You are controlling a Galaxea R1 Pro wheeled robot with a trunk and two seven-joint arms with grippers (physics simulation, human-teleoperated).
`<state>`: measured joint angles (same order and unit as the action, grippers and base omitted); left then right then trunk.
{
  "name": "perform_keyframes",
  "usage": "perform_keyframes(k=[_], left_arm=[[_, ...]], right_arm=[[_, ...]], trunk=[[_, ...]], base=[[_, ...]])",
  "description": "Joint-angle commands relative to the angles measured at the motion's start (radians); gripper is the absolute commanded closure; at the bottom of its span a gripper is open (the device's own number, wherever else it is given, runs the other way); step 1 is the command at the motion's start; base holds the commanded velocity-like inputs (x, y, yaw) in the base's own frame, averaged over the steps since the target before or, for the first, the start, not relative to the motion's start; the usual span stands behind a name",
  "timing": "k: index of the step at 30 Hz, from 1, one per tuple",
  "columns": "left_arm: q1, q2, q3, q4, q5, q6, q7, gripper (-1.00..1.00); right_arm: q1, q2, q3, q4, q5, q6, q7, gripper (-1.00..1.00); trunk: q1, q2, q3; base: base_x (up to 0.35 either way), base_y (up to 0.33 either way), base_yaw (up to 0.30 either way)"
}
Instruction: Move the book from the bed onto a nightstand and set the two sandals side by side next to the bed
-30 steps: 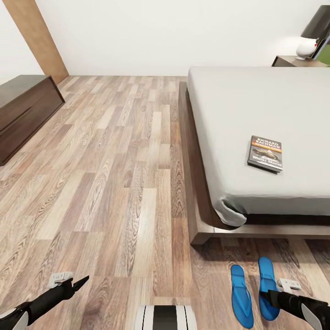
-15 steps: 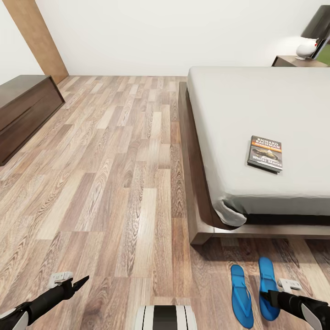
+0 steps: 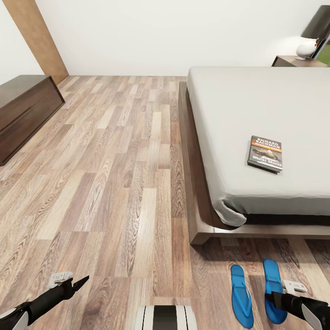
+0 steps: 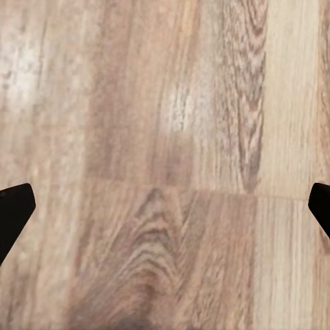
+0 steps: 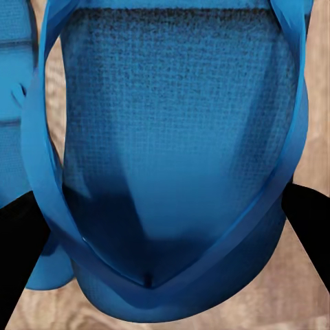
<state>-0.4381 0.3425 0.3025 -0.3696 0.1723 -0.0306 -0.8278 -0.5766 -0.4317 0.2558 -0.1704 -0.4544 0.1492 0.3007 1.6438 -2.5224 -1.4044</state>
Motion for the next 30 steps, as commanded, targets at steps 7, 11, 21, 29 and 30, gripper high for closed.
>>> perform_keyframes(k=[7, 11, 21, 29, 30], left_arm=[[-0.001, 0.0, 0.003, 0.001, 0.0, -0.003, -0.005, -1.0], [-0.001, 0.0, 0.002, 0.001, 0.0, -0.003, -0.005, -1.0], [-0.001, 0.0, 0.003, 0.001, 0.0, -0.003, -0.005, -1.0], [-0.001, 0.0, 0.002, 0.001, 0.0, -0.003, -0.005, -1.0], [-0.001, 0.0, 0.003, 0.001, 0.0, -0.003, -0.005, -1.0]], right_arm=[[0.0, -0.001, 0.008, -0.001, -0.01, 0.004, -0.001, 1.0], [0.0, -0.001, 0.008, -0.003, -0.01, 0.004, -0.002, 1.0], [0.0, -0.001, 0.009, -0.003, -0.009, 0.004, -0.002, 1.0], [0.0, -0.001, 0.01, -0.003, -0.009, 0.004, -0.003, 1.0], [0.0, -0.001, 0.01, -0.003, -0.009, 0.004, -0.003, 1.0]], trunk=[[0.001, -0.001, -0.008], [0.003, -0.002, -0.024], [0.005, -0.003, -0.043], [0.008, -0.005, -0.074], [0.009, -0.005, -0.078]], base=[[0.0, 0.0, 0.0], [0.0, 0.0, 0.0], [0.0, 0.0, 0.0], [0.0, 0.0, 0.0], [0.0, 0.0, 0.0]])
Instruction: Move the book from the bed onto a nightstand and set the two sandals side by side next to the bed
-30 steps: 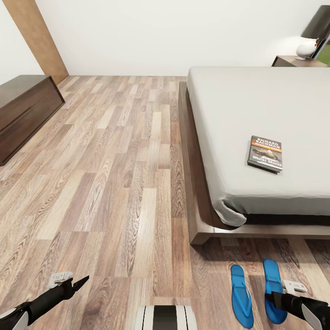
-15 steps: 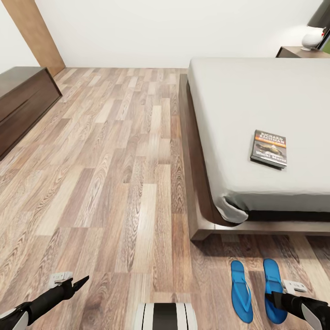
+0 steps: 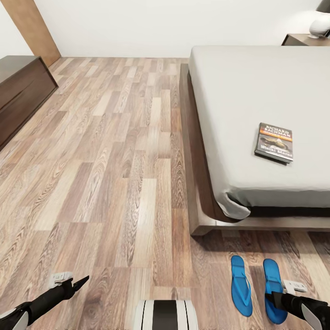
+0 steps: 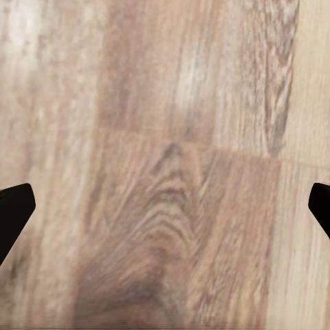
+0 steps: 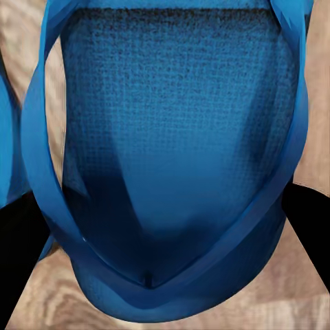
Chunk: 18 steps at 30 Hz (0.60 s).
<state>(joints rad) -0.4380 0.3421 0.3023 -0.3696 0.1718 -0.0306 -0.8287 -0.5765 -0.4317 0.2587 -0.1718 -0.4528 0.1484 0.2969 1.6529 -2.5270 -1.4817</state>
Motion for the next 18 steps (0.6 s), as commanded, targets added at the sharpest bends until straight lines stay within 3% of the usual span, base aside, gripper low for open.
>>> perform_keyframes(k=[1, 8, 18], left_arm=[[-0.001, 0.0, 0.003, 0.001, 0.0, -0.003, -0.004, -1.0], [-0.001, 0.0, 0.002, 0.001, 0.0, -0.003, -0.004, -1.0], [-0.001, 0.0, 0.003, 0.001, 0.0, -0.011, -0.003, -1.0]], right_arm=[[0.0, -0.001, 0.007, -0.001, -0.011, 0.005, 0.001, 1.0], [0.0, 0.0, 0.007, -0.001, -0.011, 0.005, 0.001, 1.0], [0.0, 0.0, 0.007, -0.001, -0.011, 0.005, 0.001, 1.0]], trunk=[[0.0, 0.0, -0.005], [0.003, -0.002, -0.032], [0.003, -0.002, -0.032]], base=[[0.0, 0.0, 0.0], [0.0, 0.0, 0.0], [0.045, 0.019, 0.0]])
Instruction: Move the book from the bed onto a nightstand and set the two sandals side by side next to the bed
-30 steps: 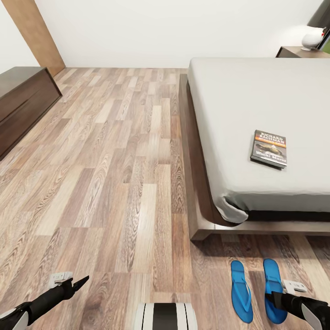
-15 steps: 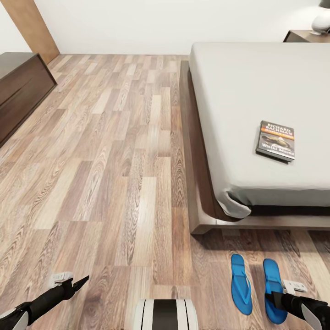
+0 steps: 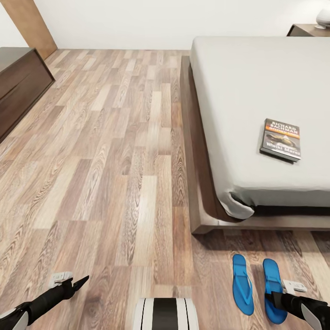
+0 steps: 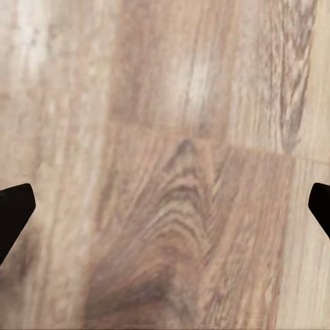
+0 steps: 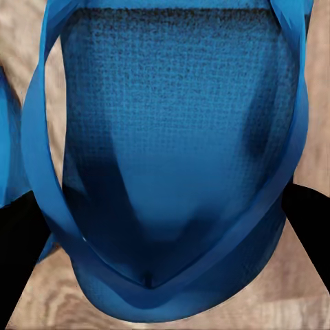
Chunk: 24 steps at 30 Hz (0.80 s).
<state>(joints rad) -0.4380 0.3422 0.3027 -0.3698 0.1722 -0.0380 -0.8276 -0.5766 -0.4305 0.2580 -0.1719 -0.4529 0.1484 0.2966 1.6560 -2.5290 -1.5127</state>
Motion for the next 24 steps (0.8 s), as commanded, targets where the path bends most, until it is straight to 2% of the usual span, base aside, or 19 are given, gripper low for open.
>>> perform_keyframes(k=[1, 7, 12, 19, 24], left_arm=[[-0.001, 0.0, 0.003, 0.002, 0.0, -0.004, -0.004, -1.0], [-0.001, 0.0, 0.003, 0.002, 0.001, -0.005, -0.004, -1.0], [-0.001, 0.0, 0.003, 0.002, 0.001, -0.005, -0.004, -1.0], [-0.001, 0.0, 0.002, 0.002, 0.0, -0.005, -0.005, -1.0], [-0.001, -0.007, 0.002, 0.002, 0.0, -0.005, -0.004, -1.0]], right_arm=[[0.0, -0.001, 0.007, -0.001, -0.01, 0.005, 0.001, 1.0], [0.0, -0.001, 0.007, -0.001, -0.01, 0.005, 0.001, 1.0], [0.0, -0.001, 0.007, -0.001, -0.01, 0.005, 0.001, 1.0], [0.0, -0.001, 0.007, -0.001, -0.01, 0.005, 0.001, 1.0], [0.0, -0.001, 0.007, -0.001, -0.01, 0.005, 0.001, 1.0]], trunk=[[0.0, 0.0, -0.001], [0.0, 0.0, -0.001], [0.0, 0.0, -0.001], [0.0, 0.0, -0.001], [0.002, -0.001, -0.016]], base=[[0.139, 0.053, 0.0], [0.046, 0.011, 0.0], [0.177, 0.0, 0.0], [0.013, 0.0, 0.0], [0.0, 0.0, 0.0]])
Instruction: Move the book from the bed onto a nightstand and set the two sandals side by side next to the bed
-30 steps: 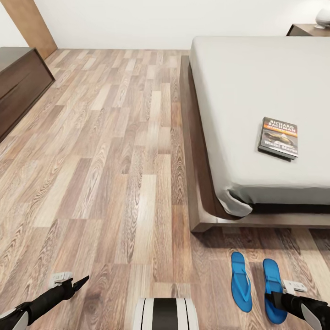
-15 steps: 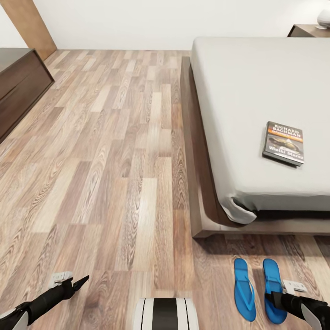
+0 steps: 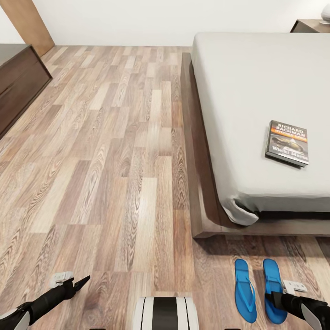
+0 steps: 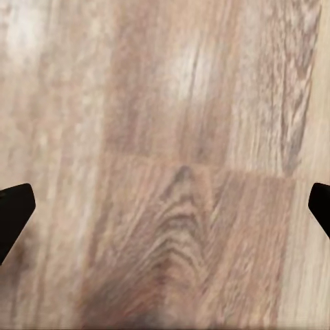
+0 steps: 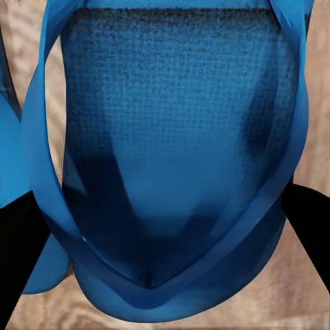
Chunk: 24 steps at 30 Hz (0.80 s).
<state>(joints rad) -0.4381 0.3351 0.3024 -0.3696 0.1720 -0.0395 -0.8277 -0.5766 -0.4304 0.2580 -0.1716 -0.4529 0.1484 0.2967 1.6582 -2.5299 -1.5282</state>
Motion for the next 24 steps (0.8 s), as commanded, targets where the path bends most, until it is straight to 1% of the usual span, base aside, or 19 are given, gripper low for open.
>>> perform_keyframes(k=[1, 5, 12, 22, 24], left_arm=[[-0.001, 0.0, 0.003, 0.001, 0.0, -0.003, -0.005, -1.0], [-0.001, -0.001, 0.003, 0.001, 0.0, -0.003, -0.005, -1.0], [-0.001, -0.001, 0.003, 0.001, 0.0, -0.003, -0.005, -1.0], [-0.001, -0.001, 0.003, 0.001, 0.0, -0.003, -0.005, -1.0], [-0.001, -0.001, 0.003, 0.001, 0.0, -0.003, -0.005, -1.0]], right_arm=[[0.0, -0.001, 0.007, -0.001, -0.01, 0.005, 0.001, 1.0], [0.0, -0.001, 0.007, -0.001, -0.01, 0.005, 0.001, 1.0], [0.0, -0.001, 0.007, -0.001, -0.01, 0.005, 0.001, 1.0], [0.0, -0.001, 0.008, -0.001, -0.01, 0.005, 0.001, 1.0], [0.0, -0.001, 0.008, -0.001, -0.01, 0.005, 0.001, 1.0]], trunk=[[0.0, 0.0, -0.001], [0.0, 0.0, -0.001], [0.003, -0.002, -0.028], [0.003, -0.002, -0.028], [0.004, -0.002, -0.035]], base=[[0.0, 0.0, 0.0], [0.0, 0.0, 0.0], [0.0, 0.0, 0.0], [0.0, 0.0, 0.0], [0.0, 0.0, 0.0]])
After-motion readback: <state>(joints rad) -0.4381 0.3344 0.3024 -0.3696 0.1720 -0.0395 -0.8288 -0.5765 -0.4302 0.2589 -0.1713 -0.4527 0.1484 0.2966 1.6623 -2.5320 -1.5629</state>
